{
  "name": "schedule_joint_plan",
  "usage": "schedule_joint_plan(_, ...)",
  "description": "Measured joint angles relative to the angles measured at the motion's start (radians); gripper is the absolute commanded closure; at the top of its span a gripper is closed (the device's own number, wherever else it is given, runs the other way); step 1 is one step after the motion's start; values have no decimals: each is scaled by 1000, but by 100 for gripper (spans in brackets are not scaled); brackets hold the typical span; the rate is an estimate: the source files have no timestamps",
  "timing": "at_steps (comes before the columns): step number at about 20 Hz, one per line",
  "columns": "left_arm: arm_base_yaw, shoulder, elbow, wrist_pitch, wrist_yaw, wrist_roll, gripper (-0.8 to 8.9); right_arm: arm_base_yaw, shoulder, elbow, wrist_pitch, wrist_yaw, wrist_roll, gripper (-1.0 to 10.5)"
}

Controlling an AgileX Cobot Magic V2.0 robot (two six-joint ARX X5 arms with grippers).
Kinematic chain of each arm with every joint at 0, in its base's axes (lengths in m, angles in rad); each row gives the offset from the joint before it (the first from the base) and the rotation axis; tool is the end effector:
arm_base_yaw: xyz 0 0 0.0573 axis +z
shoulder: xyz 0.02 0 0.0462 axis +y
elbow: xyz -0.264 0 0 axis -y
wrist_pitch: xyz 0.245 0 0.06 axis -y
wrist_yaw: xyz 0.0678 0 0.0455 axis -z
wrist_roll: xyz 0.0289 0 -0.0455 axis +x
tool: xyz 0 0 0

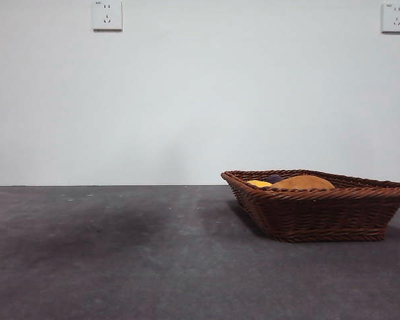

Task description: Help me put the vegetables on the table into the basket

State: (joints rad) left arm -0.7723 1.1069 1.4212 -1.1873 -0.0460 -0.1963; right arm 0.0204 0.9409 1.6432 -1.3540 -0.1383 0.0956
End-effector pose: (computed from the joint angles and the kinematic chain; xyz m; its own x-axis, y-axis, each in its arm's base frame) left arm 0.1287 -0.1236 0.3983 0.4918 -0.4149 -0.7654 0.5558 0.8263 -0.0908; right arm 0.0893 0.0058 0.4624 0.7845 0.1539 -0.6007 -0.0713 0.9847 0.1591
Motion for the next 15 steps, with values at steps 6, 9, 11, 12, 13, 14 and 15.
schedule_joint_plan(6, 74, 3, 0, 208, 16, 0, 817, 0, 161, 0, 0, 0, 0, 946)
schedule_joint_plan(9, 167, -11, 0, 284, 30, 52, 817, 0, 252, 0, 0, 0, 0, 946)
schedule_joint_plan(11, 268, -37, 0, 328, 29, 93, 817, 0, 311, 0, 0, 0, 0, 946)
schedule_joint_plan(12, 314, -52, 0, 341, 27, 102, 817, 0, 341, 0, 0, 0, 0, 946)
schedule_joint_plan(13, 355, -66, 0, 352, 27, 108, 817, 0, 373, 0, 0, 0, 0, 946)
schedule_joint_plan(14, 388, -76, 0, 357, 27, 111, 817, 0, 399, 0, 0, 0, 0, 946)
schedule_joint_plan(15, 424, -81, 0, 362, 19, 127, 817, 0, 423, 0, 0, 0, 0, 946)
